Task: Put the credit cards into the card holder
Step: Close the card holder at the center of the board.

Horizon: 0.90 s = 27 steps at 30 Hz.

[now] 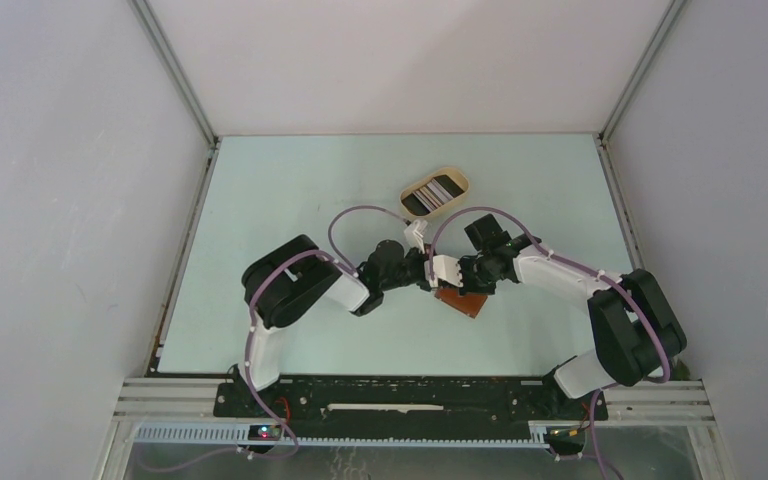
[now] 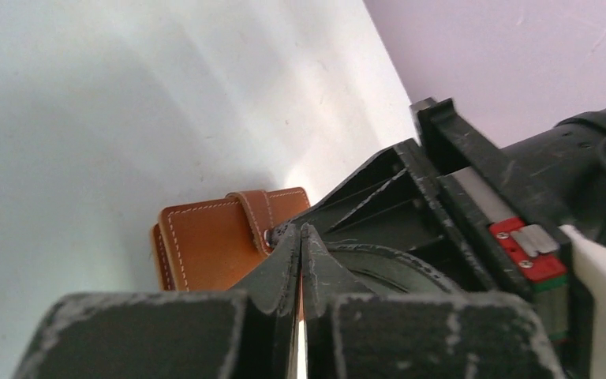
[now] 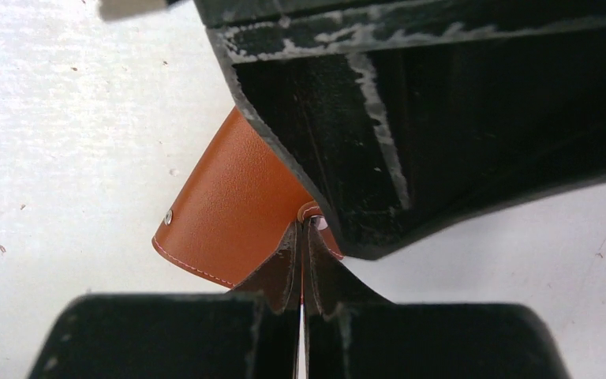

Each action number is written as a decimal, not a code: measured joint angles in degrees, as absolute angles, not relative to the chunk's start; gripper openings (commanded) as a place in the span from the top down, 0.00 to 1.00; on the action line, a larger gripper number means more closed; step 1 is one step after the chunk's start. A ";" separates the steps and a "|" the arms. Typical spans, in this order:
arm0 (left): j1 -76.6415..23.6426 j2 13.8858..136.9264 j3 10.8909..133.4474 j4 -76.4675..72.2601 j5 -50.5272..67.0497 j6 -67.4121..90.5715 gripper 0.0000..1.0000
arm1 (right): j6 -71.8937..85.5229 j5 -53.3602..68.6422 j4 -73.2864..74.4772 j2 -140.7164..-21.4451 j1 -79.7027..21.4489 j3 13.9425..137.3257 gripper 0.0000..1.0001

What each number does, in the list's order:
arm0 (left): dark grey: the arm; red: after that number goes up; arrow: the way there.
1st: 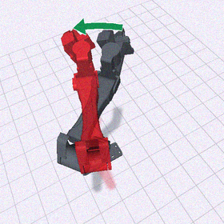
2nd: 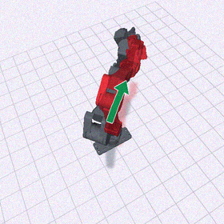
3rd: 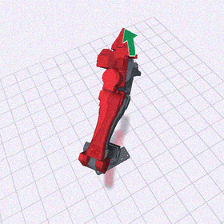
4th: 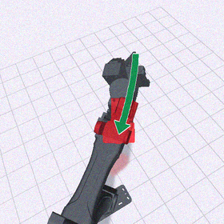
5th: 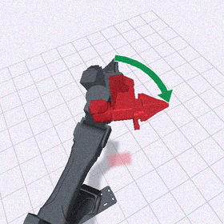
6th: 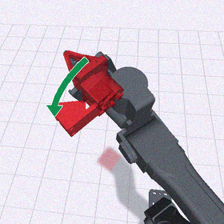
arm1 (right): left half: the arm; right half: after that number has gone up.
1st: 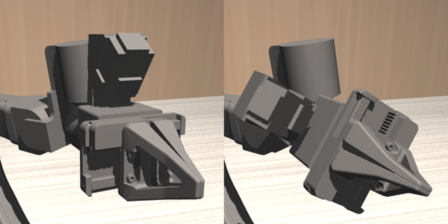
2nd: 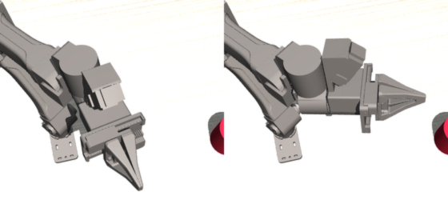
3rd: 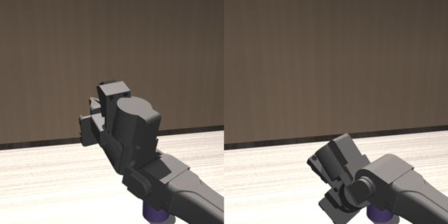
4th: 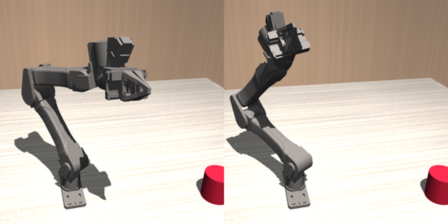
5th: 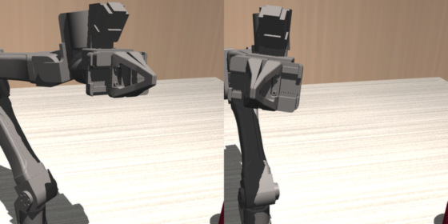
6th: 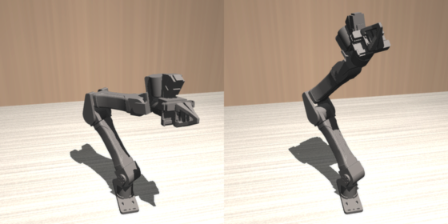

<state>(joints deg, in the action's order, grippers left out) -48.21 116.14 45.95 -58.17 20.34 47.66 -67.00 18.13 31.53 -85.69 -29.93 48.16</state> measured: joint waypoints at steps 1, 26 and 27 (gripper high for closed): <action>-48.03 116.22 45.93 -59.02 20.73 48.14 0.98 | -67.00 18.15 31.55 -85.69 -29.93 48.16 1.00; -47.51 121.78 49.69 -61.30 24.03 54.06 1.00 | -67.00 18.79 31.55 -85.69 -29.61 48.16 1.00; -47.51 121.78 50.02 -60.77 24.01 54.04 1.00 | -67.00 18.79 31.55 -85.69 -29.61 48.16 1.00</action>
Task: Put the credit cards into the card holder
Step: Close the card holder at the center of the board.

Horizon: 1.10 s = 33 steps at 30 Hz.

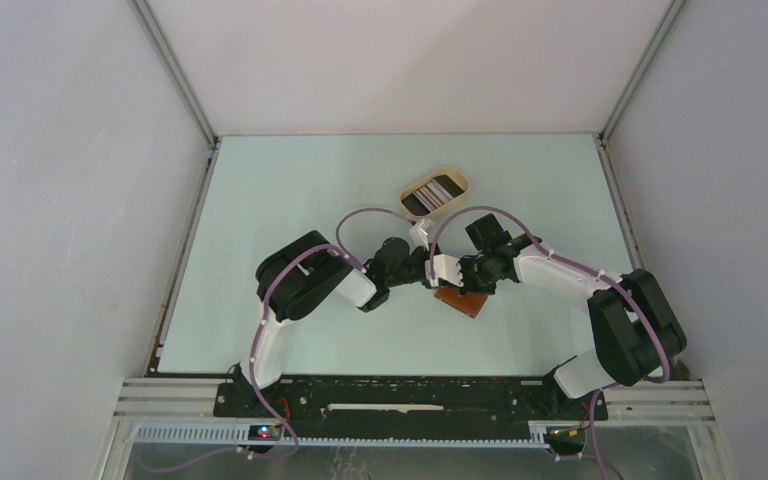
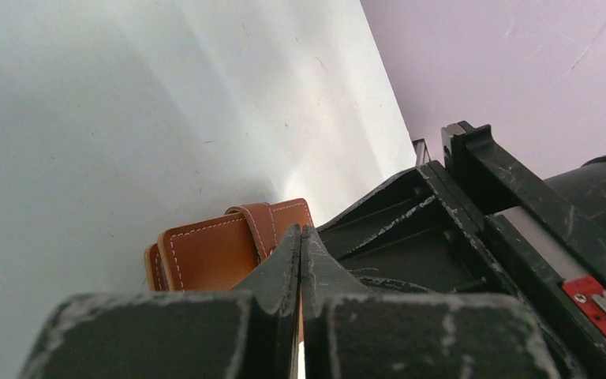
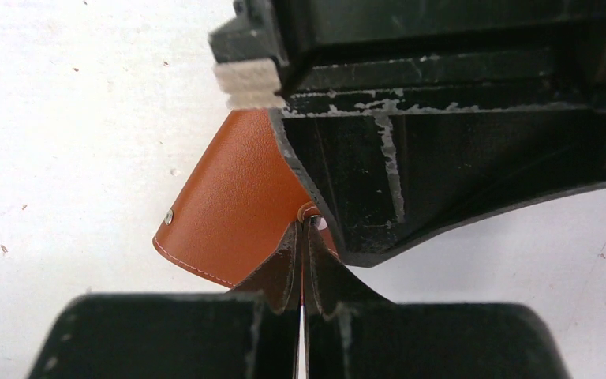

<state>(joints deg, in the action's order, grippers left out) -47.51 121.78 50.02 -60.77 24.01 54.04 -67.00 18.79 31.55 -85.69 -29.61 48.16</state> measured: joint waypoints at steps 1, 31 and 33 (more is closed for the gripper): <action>-47.51 121.78 50.28 -60.27 23.99 54.02 1.00 | -67.02 18.79 31.55 -85.69 -29.61 48.16 1.00; -49.52 118.85 54.22 -42.78 16.97 47.33 1.00 | -66.13 18.26 32.67 -86.63 -30.00 49.47 0.90; -49.56 118.67 54.22 -42.33 16.67 47.33 1.00 | -65.63 18.06 32.93 -86.85 -30.15 49.78 0.83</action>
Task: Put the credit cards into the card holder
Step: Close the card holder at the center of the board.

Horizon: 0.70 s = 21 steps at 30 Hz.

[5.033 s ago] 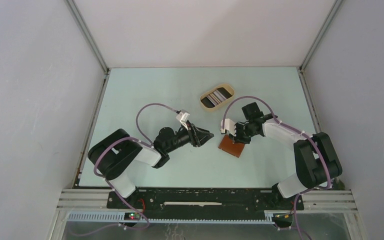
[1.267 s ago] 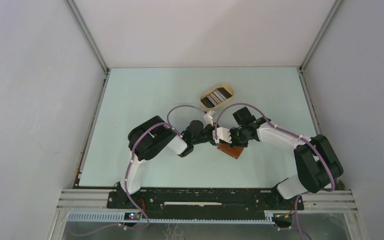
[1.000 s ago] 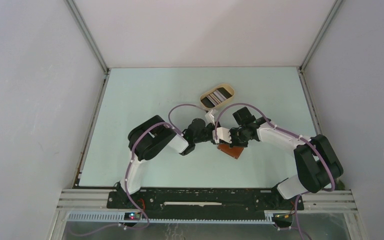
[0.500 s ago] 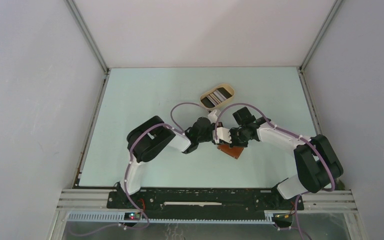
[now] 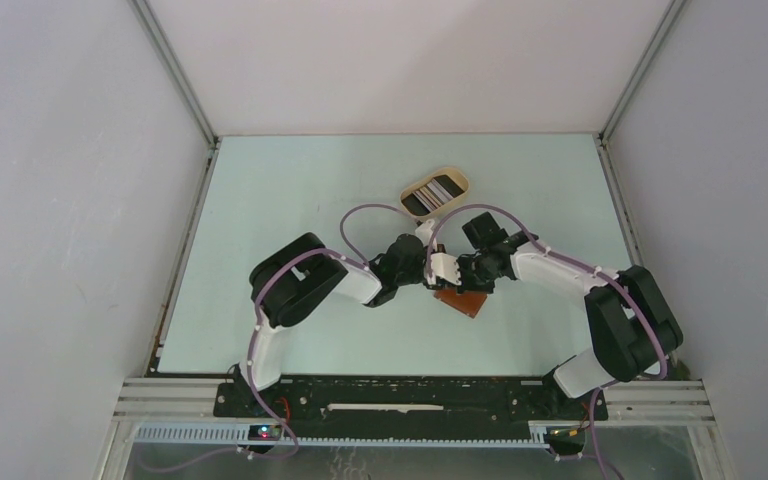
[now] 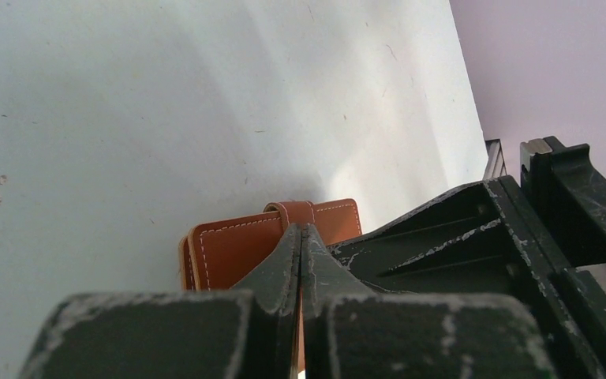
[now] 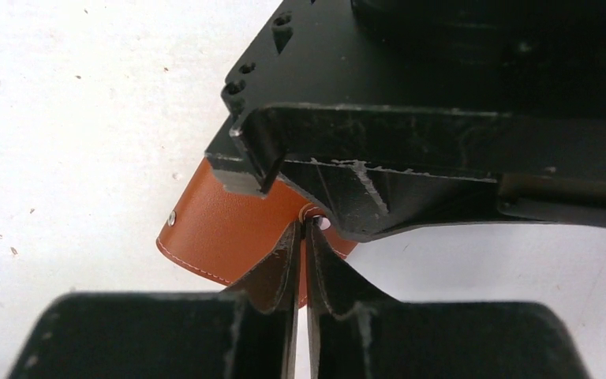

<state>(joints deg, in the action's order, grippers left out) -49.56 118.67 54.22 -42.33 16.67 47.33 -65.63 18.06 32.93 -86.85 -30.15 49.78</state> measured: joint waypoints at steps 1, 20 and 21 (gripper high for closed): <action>-49.56 118.58 54.22 -42.13 16.56 47.31 1.00 | -65.41 18.09 33.01 -86.89 -30.20 49.84 0.79; -49.76 118.17 54.22 -41.19 15.38 46.94 1.00 | -64.71 25.50 37.47 -80.44 -25.63 49.80 0.71; -49.76 118.17 54.22 -41.19 15.38 46.94 1.00 | -64.66 25.76 37.47 -80.44 -25.02 49.80 0.72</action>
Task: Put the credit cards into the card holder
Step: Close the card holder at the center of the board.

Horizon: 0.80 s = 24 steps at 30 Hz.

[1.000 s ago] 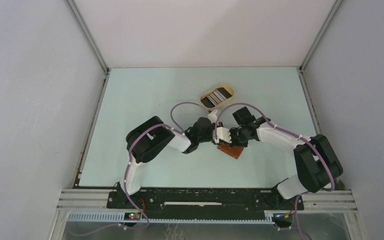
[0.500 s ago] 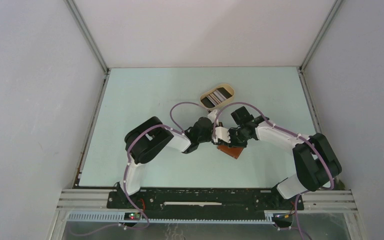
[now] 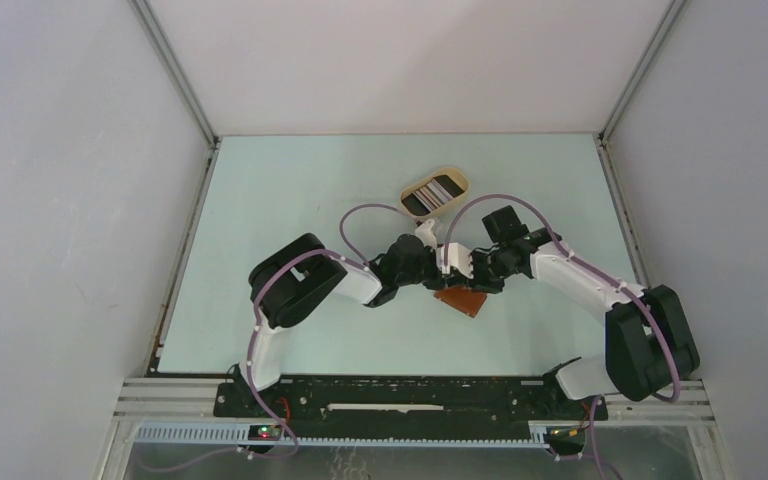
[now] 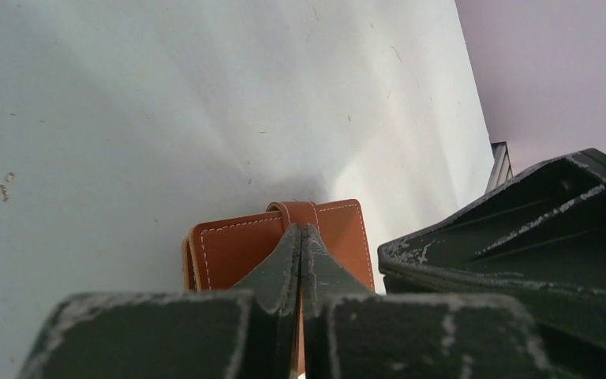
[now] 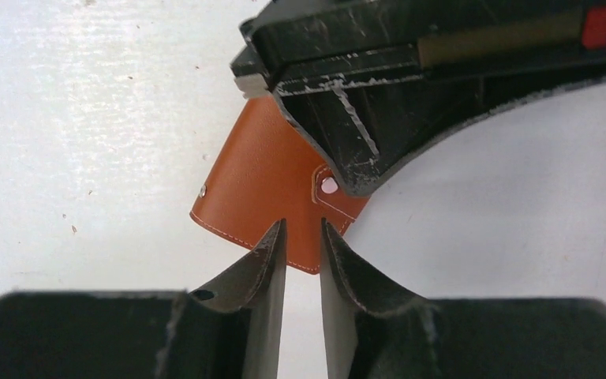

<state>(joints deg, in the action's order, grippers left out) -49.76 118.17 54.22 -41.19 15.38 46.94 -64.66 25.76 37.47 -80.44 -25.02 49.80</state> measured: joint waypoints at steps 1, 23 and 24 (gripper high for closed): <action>-49.76 118.17 54.22 -41.19 15.38 46.94 1.00 | -64.62 25.98 37.45 -80.47 -24.71 49.80 0.73; -49.76 118.17 54.22 -41.30 15.44 46.50 1.00 | -63.75 24.25 34.54 -85.23 -27.42 49.78 0.79; -49.76 118.17 54.22 -41.32 15.44 46.50 1.00 | -63.75 24.10 34.59 -85.43 -27.57 49.76 0.79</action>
<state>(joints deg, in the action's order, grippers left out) -49.76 118.17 54.22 -41.32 15.44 46.50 -63.75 24.10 34.59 -85.43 -27.57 49.76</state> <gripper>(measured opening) 0.005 0.215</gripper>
